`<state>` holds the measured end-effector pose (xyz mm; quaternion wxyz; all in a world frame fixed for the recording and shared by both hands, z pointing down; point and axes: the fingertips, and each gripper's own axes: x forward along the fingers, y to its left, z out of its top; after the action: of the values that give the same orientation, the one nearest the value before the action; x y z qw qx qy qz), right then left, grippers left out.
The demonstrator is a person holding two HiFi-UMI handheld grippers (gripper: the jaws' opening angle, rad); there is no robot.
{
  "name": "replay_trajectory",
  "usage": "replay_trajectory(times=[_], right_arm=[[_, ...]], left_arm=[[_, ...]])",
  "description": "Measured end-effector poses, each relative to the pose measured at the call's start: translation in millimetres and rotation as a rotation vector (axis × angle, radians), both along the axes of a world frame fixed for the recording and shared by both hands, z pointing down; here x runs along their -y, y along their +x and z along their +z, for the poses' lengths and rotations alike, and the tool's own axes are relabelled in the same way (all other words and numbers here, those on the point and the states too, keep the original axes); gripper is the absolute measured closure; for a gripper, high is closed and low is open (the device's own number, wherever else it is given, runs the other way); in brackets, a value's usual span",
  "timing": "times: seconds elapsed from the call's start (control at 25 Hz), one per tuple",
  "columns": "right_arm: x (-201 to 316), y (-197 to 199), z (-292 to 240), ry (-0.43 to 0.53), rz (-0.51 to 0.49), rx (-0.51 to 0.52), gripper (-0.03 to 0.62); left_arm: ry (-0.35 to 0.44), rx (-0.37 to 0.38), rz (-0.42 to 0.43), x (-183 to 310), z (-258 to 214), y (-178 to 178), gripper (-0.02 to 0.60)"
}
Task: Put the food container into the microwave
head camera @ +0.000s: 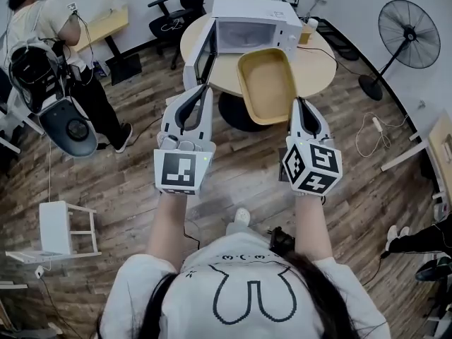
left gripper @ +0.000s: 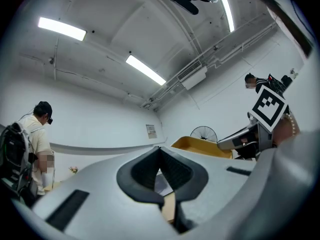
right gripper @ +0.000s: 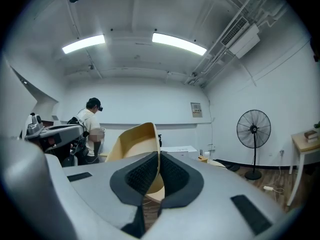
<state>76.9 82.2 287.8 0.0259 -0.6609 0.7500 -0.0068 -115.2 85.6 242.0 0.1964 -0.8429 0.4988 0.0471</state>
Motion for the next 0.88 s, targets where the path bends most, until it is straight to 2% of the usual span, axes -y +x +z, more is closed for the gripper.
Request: replay_trajectory(times=[0.16, 0.32, 0.52, 0.88], right_arm=[[58.7, 18.7, -1.7, -0.010, -0.029, -0.002, 0.557], [102.5, 32.3, -1.2, -0.022, -0.053, -0.011, 0.557], [138.1, 46.7, 7.4, -0.045, -0.068, -0.005, 0.556], [197.1, 62.7, 45.3, -0.136, -0.069, 0.063, 0.556]], left_arm=[[-0.020, -0.012, -0.034, 52.8, -0.7, 17.6, 0.574], [-0.001, -0.022, -0.055, 92.4, -6.5, 31.1, 0.574], [-0.010, -0.020, -0.064, 122.9, -2.3, 43.9, 0.574], [-0.047, 0.009, -0.055, 176.4, 14.4, 58.3, 0.574]])
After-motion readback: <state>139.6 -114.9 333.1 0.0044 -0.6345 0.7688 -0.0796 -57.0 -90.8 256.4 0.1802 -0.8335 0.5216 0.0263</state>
